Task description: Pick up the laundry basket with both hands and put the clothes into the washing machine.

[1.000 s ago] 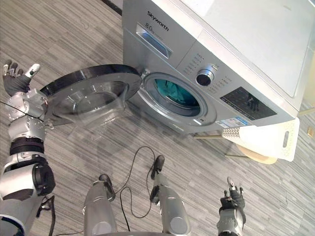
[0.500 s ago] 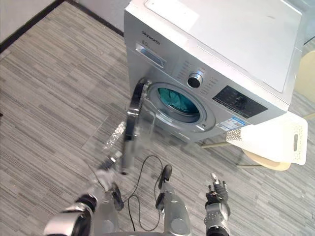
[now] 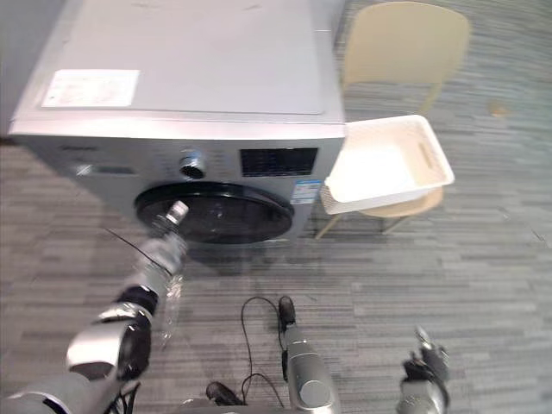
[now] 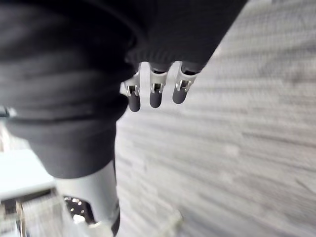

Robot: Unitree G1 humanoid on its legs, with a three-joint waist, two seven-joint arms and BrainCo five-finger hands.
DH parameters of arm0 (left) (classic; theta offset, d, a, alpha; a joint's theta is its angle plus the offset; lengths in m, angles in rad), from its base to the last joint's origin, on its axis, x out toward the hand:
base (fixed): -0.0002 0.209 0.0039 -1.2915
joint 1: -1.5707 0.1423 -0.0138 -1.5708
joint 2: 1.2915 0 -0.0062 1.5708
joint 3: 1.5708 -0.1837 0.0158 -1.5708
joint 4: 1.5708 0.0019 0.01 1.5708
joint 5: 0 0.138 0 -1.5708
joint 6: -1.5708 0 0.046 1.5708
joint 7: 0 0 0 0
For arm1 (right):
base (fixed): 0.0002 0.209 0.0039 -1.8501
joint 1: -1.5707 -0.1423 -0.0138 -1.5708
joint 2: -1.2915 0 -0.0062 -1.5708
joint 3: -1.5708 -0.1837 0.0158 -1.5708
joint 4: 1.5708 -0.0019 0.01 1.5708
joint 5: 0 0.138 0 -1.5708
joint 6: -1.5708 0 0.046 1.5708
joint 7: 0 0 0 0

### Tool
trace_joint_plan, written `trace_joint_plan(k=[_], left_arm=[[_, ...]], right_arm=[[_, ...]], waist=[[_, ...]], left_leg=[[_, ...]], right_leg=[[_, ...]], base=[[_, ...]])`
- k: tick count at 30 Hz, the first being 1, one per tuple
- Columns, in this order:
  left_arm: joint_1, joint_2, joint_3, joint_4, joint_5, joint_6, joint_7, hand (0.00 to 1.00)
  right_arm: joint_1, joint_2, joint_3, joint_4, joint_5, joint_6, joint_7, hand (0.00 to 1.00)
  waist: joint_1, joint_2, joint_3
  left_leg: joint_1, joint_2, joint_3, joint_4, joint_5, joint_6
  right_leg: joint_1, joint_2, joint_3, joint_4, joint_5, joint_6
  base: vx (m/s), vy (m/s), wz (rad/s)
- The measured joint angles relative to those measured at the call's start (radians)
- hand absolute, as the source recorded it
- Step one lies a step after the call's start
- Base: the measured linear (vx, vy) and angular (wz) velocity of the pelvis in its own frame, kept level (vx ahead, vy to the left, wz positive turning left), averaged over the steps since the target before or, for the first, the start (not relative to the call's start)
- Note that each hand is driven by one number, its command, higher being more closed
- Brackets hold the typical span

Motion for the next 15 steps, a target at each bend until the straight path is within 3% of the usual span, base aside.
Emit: trace_joint_plan(k=[4,8,11,15], left_arm=[[0.000,0.060,0.105,-0.040,-0.012,-0.007,-0.001,0.00],[0.002,0.055,0.107,-0.096,-0.012,-0.039,-0.028,0.00],[0.074,0.013,0.103,-0.125,-0.011,-0.063,-0.082,0.00],[0.235,-0.099,0.091,-0.145,-0.010,-0.075,-0.108,0.00]], right_arm=[[0.058,0.011,-0.128,0.164,0.012,0.047,0.007,0.00],[0.080,0.020,-0.207,0.209,0.039,0.082,0.021,0.00],[0.081,0.022,-0.212,0.211,0.046,0.091,0.024,0.00],[0.052,0.033,-0.170,0.190,0.046,0.088,0.027,0.00]], waist=[[0.001,0.013,-0.009],[0.006,0.040,-0.049],[0.019,0.072,-0.095],[0.027,0.103,-0.133]], left_leg=[[0.019,0.018,0.013,0.001,0.000,-0.012],[0.022,0.023,-0.007,0.000,0.000,-0.012],[0.032,0.028,-0.042,0.000,0.000,-0.012],[0.039,0.023,-0.100,-0.001,0.007,-0.007]], right_leg=[[0.014,0.015,-0.004,-0.001,-0.006,-0.008],[0.050,0.009,-0.031,-0.020,-0.011,-0.015],[0.091,0.004,-0.066,-0.042,-0.011,-0.015],[0.136,-0.016,-0.120,-0.043,-0.026,-0.006]], base=[[0.00,-0.012,-0.02],[-0.04,0.018,0.21],[-0.03,0.020,0.33],[-0.04,0.033,0.44]])
